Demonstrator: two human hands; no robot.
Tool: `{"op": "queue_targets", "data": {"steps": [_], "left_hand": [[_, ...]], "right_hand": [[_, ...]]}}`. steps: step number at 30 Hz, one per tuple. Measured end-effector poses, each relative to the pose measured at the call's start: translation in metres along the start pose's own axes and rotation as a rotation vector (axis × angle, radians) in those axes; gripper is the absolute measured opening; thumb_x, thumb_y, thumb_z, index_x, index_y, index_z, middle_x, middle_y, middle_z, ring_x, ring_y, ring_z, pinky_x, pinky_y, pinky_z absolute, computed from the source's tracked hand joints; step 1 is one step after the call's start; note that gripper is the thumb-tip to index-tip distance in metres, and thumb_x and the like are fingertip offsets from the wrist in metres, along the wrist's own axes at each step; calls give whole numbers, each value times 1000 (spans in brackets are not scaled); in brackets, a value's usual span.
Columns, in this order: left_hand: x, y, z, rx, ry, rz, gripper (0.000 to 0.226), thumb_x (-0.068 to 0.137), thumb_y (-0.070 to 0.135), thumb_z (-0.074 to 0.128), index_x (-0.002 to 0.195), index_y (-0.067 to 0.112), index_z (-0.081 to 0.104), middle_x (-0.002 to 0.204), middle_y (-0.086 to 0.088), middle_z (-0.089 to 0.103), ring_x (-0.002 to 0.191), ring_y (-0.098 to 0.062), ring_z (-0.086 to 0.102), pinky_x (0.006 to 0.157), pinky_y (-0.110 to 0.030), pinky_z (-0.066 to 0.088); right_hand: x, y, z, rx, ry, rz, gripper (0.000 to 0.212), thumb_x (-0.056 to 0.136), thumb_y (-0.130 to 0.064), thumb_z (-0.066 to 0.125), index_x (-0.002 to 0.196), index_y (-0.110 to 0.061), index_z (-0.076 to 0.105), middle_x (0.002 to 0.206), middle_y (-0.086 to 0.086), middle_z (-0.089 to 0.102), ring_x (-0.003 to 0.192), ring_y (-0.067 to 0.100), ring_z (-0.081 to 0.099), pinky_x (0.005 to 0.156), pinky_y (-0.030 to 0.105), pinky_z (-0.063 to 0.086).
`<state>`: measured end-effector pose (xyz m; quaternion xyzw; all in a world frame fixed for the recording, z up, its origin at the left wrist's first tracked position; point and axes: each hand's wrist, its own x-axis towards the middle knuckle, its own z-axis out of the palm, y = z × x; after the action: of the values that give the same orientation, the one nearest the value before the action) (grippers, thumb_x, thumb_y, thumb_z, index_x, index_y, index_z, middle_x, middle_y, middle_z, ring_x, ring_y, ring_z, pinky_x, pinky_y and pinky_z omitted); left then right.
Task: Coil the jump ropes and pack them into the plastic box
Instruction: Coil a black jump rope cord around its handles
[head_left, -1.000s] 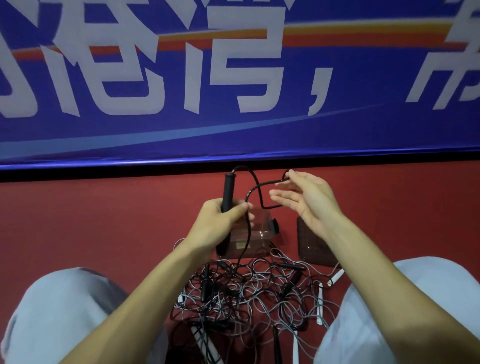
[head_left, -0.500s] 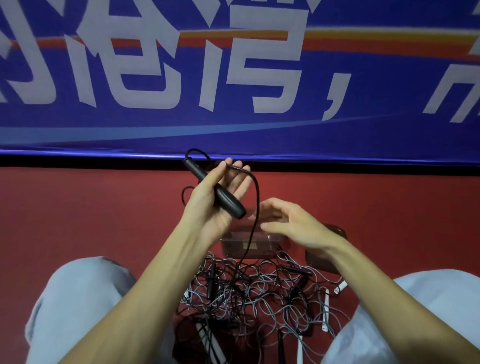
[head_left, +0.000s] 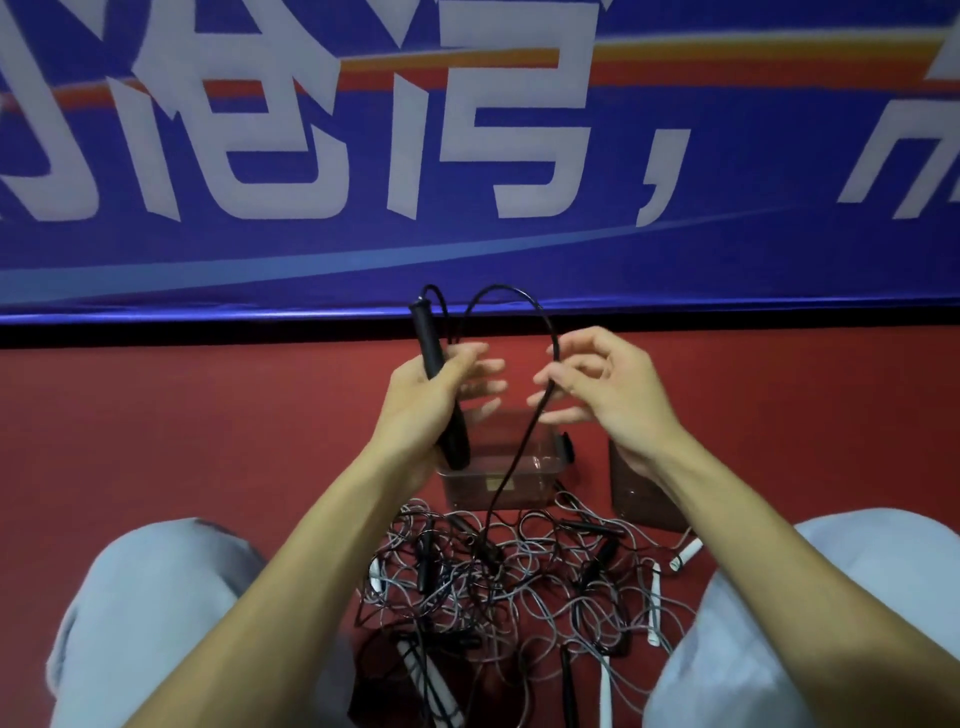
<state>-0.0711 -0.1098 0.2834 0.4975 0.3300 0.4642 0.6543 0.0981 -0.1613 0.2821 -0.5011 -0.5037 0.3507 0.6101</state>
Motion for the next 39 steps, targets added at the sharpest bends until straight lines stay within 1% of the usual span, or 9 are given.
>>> {"op": "queue_targets", "data": {"steps": [5, 11, 16, 19, 25, 31, 34, 36, 39], "left_hand": [[1, -21, -9, 596, -144, 55, 19, 95, 5, 58, 97, 17, 73, 78, -2, 64, 66, -15, 53, 68, -30, 41], [-4, -23, -5, 628, -289, -27, 14, 94, 13, 63, 96, 22, 74, 92, 3, 74, 83, -10, 63, 90, -38, 51], [-5, -21, -4, 503, -153, 15, 6, 92, 10, 65, 92, 10, 71, 84, -7, 75, 72, -12, 66, 70, -34, 50], [-7, -15, 0, 266, -74, -51, 5, 93, 4, 62, 93, 2, 66, 81, -13, 72, 67, -14, 70, 53, -21, 52], [-6, 3, 1, -116, -15, -112, 9, 95, 7, 57, 97, 4, 65, 86, -9, 76, 80, -19, 74, 73, -29, 59], [-8, 21, 1, -424, 19, -112, 12, 97, 10, 53, 99, 5, 64, 84, -7, 76, 78, -15, 74, 68, -27, 61], [-9, 28, -1, -547, 26, -87, 12, 96, 12, 53, 96, 7, 64, 84, -5, 76, 80, -14, 74, 74, -28, 61], [-10, 32, -3, -645, 31, -73, 14, 98, 12, 52, 96, 7, 64, 83, -4, 76, 78, -14, 74, 75, -28, 60], [-10, 39, -8, -824, 34, -49, 17, 99, 10, 50, 94, 3, 65, 83, -7, 75, 76, -16, 74, 71, -29, 61]], "right_hand": [[5, -20, 0, 274, 83, -44, 13, 93, 5, 53, 97, -8, 54, 74, 6, 68, 64, 23, 71, 55, 37, 60], [17, -24, -9, 578, 158, 5, 9, 97, 1, 49, 95, -8, 50, 73, 5, 68, 71, 22, 71, 57, 33, 59], [24, -14, -6, 681, 254, 85, 10, 97, 0, 50, 90, -7, 51, 73, 7, 65, 72, 22, 72, 59, 31, 58], [25, -12, -5, 605, 285, 141, 10, 96, -1, 54, 87, -6, 53, 78, 10, 64, 69, 20, 72, 61, 27, 58], [21, -7, -1, 400, 236, 205, 4, 97, -8, 55, 100, -6, 57, 88, 13, 68, 69, 22, 69, 58, 27, 57], [10, 4, 16, -152, -136, 240, 33, 88, 13, 45, 93, -13, 66, 89, 4, 71, 76, 12, 67, 64, 24, 56], [4, 9, 24, -258, -375, 194, 39, 82, 17, 48, 100, -12, 68, 95, 3, 71, 81, 7, 65, 71, 17, 51], [3, 14, 27, -314, -453, 179, 29, 87, 8, 56, 104, -14, 67, 101, 3, 72, 87, 6, 65, 77, 17, 51], [5, 26, 27, -674, -573, 83, 11, 91, -21, 66, 97, -30, 65, 99, -14, 69, 93, 2, 63, 88, 22, 46]]}}
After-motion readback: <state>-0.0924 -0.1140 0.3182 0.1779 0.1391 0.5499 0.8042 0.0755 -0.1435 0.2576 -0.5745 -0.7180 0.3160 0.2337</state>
